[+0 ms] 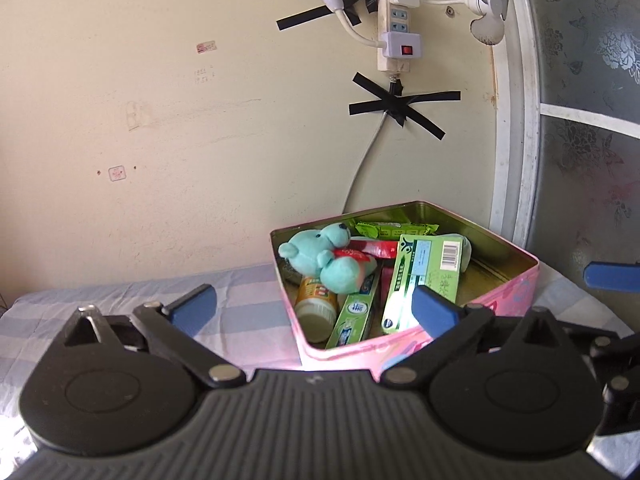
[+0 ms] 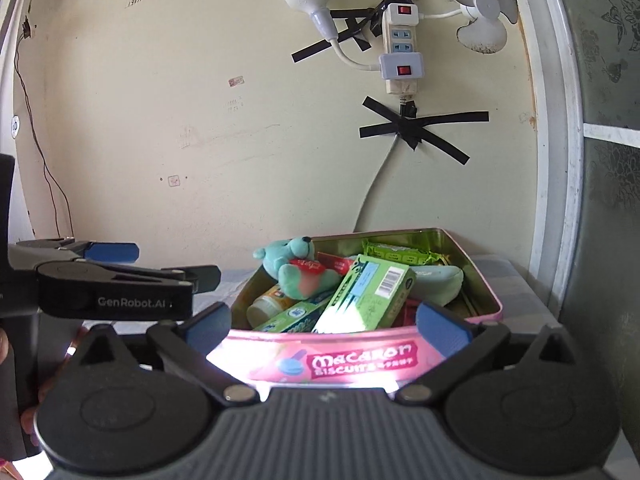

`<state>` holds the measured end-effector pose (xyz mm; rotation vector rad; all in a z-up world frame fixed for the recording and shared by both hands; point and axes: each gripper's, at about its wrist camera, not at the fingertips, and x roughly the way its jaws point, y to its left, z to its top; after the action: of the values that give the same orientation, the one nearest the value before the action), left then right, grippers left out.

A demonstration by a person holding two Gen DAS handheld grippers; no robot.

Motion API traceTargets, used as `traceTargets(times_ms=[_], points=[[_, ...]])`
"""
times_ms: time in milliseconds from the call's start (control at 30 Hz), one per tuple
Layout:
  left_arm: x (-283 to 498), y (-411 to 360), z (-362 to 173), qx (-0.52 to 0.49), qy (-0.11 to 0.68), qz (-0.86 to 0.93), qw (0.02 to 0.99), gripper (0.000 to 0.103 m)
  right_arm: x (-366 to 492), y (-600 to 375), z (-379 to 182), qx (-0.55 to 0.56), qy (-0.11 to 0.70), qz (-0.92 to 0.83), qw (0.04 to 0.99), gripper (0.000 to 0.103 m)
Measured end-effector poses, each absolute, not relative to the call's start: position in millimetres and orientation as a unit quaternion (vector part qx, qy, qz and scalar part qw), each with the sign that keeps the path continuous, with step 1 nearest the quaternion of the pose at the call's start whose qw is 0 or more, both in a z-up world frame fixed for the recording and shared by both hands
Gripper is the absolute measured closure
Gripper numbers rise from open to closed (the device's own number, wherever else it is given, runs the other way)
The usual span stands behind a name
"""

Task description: Organize objects

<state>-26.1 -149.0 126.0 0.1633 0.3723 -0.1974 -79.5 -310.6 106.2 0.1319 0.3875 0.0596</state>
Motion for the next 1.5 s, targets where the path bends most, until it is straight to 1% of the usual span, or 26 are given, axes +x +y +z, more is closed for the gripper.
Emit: traceTargets(times_ms=[133, 333, 433, 533, 667, 833, 1367, 1500], points=[[-46, -132, 120, 0.067, 0.192, -0.079, 0.976, 0.000, -103, -286, 101, 0.060, 0.197, 0.026, 0.978, 0.000], [-79, -111, 113, 0.038, 0.199, -0.050, 0.978, 0.000, -151, -264, 96, 0.084, 0.185, 0.005, 0.979, 0.000], [-102, -107, 113, 0.032, 0.188, -0.050, 0.980, 0.000, -183, -254, 96, 0.085, 0.162, 0.005, 0.983, 0.000], [-120, -108, 109, 0.053, 0.169, -0.050, 0.983, 0.000, -201, -250, 96, 0.098, 0.142, 0.001, 0.985, 0.000], [-132, -109, 103, 0.064, 0.158, -0.052, 0.984, 0.000, -210, -244, 93, 0.118, 0.122, -0.010, 0.985, 0.000], [-142, -106, 96, 0.064, 0.156, -0.045, 0.985, 0.000, -219, -231, 88, 0.088, 0.100, -0.046, 0.990, 0.000], [-150, -97, 89, 0.051, 0.161, -0.034, 0.985, 0.000, -217, -226, 83, 0.097, 0.105, -0.036, 0.989, 0.000], [-150, -96, 83, 0.047, 0.178, -0.039, 0.982, 0.000, -216, -226, 82, 0.099, 0.106, -0.035, 0.989, 0.000]])
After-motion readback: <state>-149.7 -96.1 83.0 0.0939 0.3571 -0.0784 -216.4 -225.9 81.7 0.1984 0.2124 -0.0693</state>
